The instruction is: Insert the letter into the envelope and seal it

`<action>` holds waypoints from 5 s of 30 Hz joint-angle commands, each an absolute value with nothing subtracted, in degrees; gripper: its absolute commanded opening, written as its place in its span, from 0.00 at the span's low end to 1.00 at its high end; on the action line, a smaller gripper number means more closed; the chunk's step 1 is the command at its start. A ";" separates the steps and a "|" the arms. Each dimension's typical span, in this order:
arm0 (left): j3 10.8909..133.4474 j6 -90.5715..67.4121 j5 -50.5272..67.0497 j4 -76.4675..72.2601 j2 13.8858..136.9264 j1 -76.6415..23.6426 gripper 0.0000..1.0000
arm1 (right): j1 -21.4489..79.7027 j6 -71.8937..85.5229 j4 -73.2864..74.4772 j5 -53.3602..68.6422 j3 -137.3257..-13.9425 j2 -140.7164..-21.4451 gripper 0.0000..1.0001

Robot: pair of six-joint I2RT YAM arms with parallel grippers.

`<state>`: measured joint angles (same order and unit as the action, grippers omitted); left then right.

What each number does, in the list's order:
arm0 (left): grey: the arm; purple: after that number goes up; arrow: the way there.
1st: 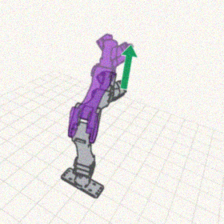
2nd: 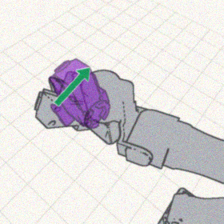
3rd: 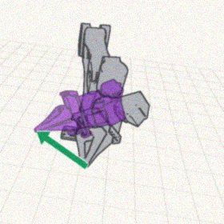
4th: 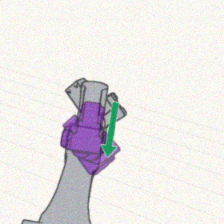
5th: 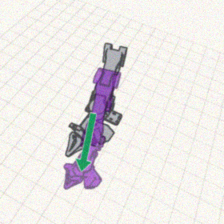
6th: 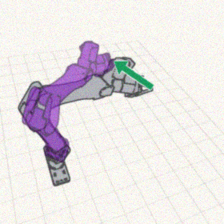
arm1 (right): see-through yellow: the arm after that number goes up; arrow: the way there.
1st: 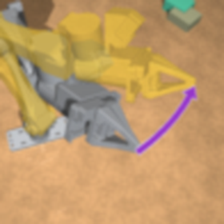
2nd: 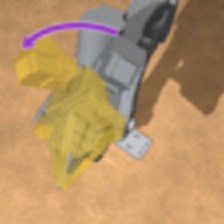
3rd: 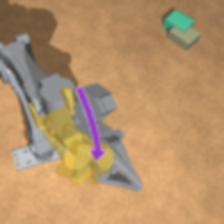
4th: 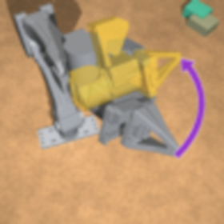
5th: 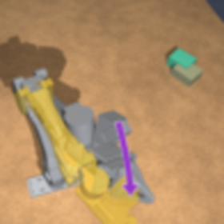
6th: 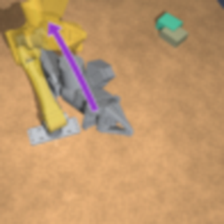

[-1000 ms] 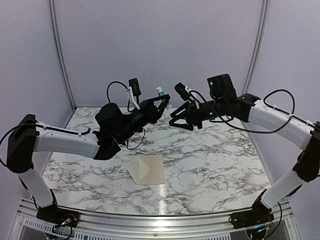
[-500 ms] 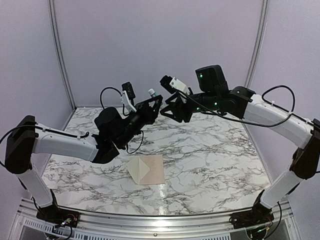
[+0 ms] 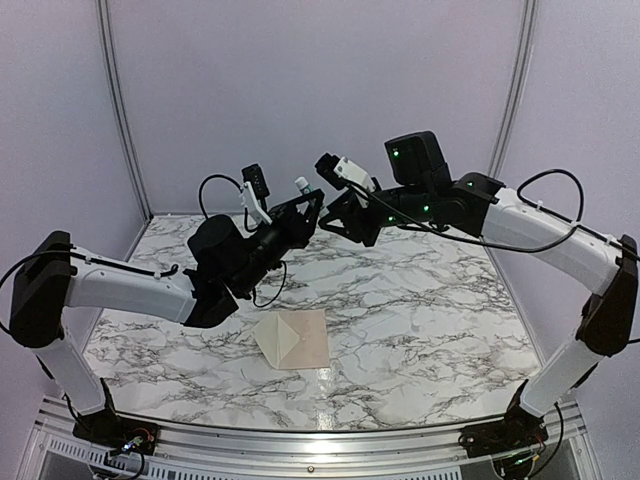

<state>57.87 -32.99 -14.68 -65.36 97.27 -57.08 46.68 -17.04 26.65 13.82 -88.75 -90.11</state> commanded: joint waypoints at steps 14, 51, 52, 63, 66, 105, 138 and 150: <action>57.67 -32.43 -13.72 -68.28 96.14 -57.39 0.00 | 47.03 -15.07 26.06 14.96 -92.67 -91.47 0.18; 56.38 -30.23 -4.20 -68.36 92.92 -56.16 0.00 | 31.34 -11.70 31.40 40.78 -87.44 -89.42 0.47; 56.20 -30.23 -5.71 -68.38 92.90 -56.23 0.00 | 32.99 -13.64 31.63 35.22 -87.27 -88.53 0.47; 55.35 -32.55 -11.60 -68.80 93.95 -56.53 0.00 | 43.82 -20.00 29.00 16.17 -90.43 -87.97 0.48; 55.63 -32.87 -11.55 -68.97 94.36 -56.60 0.00 | 45.61 -20.47 29.06 15.85 -92.07 -89.06 0.48; 54.84 -31.50 -8.00 -70.65 94.83 -56.60 0.00 | 29.80 9.96 14.14 64.78 -88.78 -95.09 0.39; 52.15 -31.07 -12.06 -71.79 93.07 -56.60 0.00 | 43.88 -11.71 31.05 28.19 -100.01 -97.23 0.40; 52.42 -30.67 -11.76 -71.89 93.55 -56.63 0.00 | 44.15 -12.99 31.78 30.24 -99.14 -97.35 0.34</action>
